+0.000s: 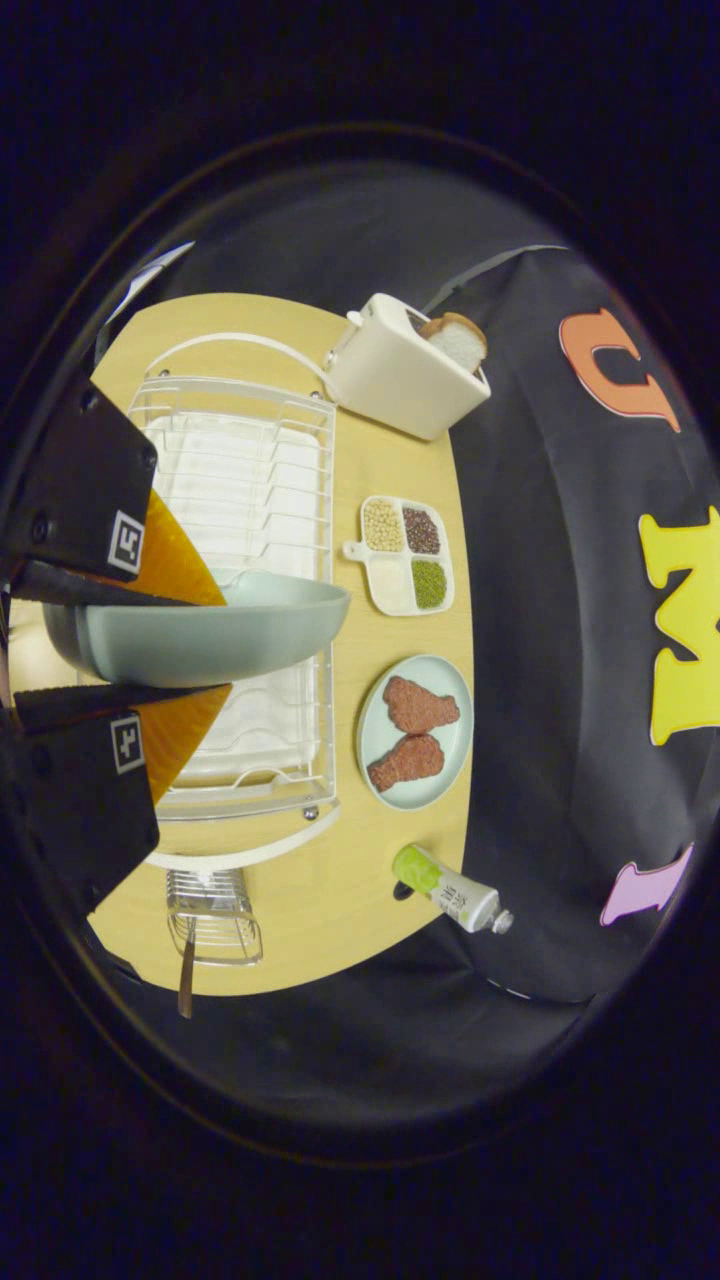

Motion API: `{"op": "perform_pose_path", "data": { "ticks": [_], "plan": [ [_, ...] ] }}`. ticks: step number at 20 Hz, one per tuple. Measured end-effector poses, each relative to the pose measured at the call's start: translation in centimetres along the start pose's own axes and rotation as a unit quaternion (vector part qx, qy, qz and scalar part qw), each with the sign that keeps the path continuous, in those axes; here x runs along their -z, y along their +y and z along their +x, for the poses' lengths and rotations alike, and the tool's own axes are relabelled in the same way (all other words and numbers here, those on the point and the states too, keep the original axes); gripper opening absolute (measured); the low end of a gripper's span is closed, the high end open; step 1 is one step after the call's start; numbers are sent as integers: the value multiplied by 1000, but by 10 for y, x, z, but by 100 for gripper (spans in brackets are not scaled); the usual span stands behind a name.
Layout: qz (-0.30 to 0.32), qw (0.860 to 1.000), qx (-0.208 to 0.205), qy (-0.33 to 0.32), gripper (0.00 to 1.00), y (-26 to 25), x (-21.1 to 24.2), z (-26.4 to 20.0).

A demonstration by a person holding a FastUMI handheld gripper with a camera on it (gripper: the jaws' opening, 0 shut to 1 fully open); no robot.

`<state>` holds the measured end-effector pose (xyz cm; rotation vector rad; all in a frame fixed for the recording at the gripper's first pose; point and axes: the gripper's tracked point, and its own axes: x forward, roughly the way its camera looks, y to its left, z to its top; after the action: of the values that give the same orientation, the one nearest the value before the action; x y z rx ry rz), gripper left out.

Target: Take the plate from the dish rack, then take the spoon from the basket and place it into the plate.

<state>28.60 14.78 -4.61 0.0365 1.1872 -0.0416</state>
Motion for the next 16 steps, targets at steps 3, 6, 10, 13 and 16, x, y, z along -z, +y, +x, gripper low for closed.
{"op": "perform_pose_path", "data": {
  "ticks": [3,6,10,13,16],
  "plan": [
    [-8,1000,19,-9,38,-1,-2,-8],
    [-25,998,45,-30,38,-7,-10,-23],
    [-45,997,28,-49,32,-1,-2,-50],
    [-27,998,-34,-54,31,7,22,-69],
    [-19,996,-68,-56,31,-6,63,-79]
  ]
}}
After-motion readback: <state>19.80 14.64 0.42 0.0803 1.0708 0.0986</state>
